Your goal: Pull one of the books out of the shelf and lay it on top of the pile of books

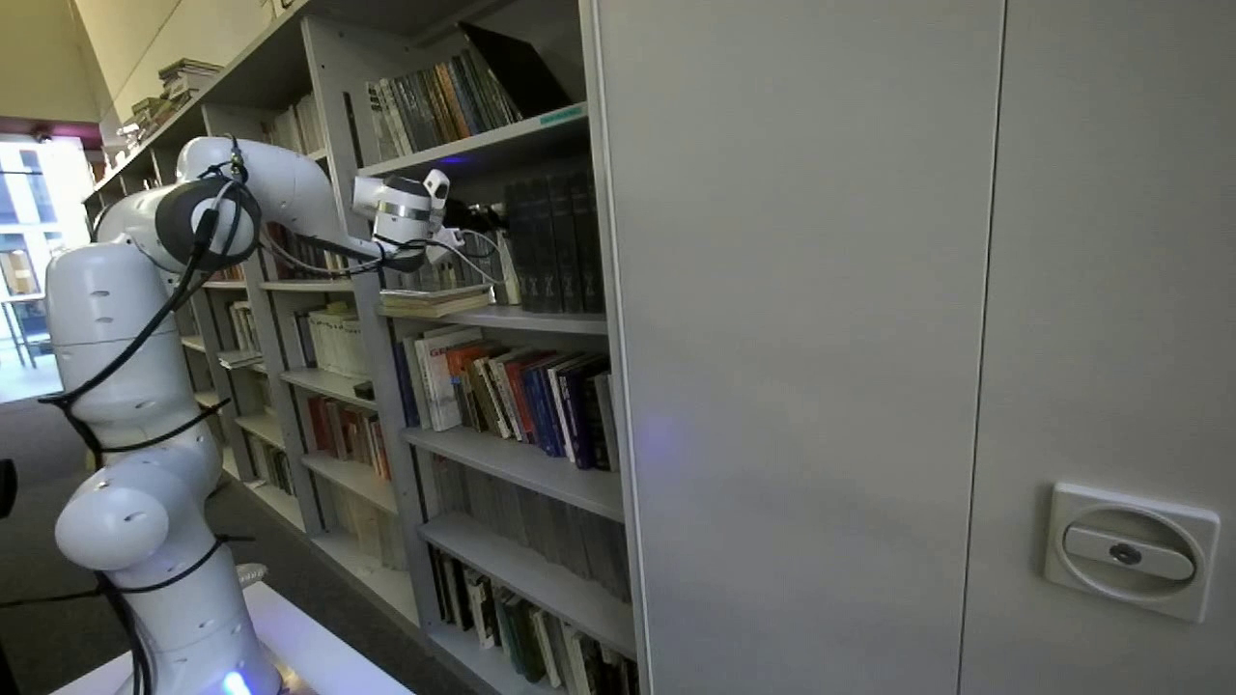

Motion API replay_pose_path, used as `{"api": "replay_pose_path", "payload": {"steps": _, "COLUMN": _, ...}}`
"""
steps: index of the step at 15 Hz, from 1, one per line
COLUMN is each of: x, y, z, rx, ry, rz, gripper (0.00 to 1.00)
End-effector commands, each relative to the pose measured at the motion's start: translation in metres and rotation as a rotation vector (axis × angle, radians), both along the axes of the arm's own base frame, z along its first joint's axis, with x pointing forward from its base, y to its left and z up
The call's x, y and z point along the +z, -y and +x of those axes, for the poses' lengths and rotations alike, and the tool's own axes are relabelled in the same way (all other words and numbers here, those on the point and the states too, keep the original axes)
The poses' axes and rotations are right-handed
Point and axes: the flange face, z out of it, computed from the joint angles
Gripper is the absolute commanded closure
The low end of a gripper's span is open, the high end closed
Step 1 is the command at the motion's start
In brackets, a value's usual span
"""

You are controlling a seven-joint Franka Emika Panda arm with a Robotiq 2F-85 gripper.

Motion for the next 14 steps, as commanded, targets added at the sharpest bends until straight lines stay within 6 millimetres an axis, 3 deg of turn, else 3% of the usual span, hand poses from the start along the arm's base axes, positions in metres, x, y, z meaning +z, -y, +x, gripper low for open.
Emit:
{"api": "replay_pose_path", "payload": {"steps": 1, "x": 0.02, "y": 0.003, "z": -0.02, "rx": 0.037, "ry": 0.036, "rz": -0.014, "gripper": 0.98}}
{"api": "replay_pose_path", "payload": {"steps": 6, "x": 0.043, "y": 0.01, "z": -0.055, "rx": 0.025, "ry": 0.077, "rz": -0.084, "gripper": 0.98}}
{"api": "replay_pose_path", "payload": {"steps": 14, "x": 0.03, "y": 0.03, "z": -0.119, "rx": -0.004, "ry": -0.115, "rz": -0.295, "gripper": 0.98}}
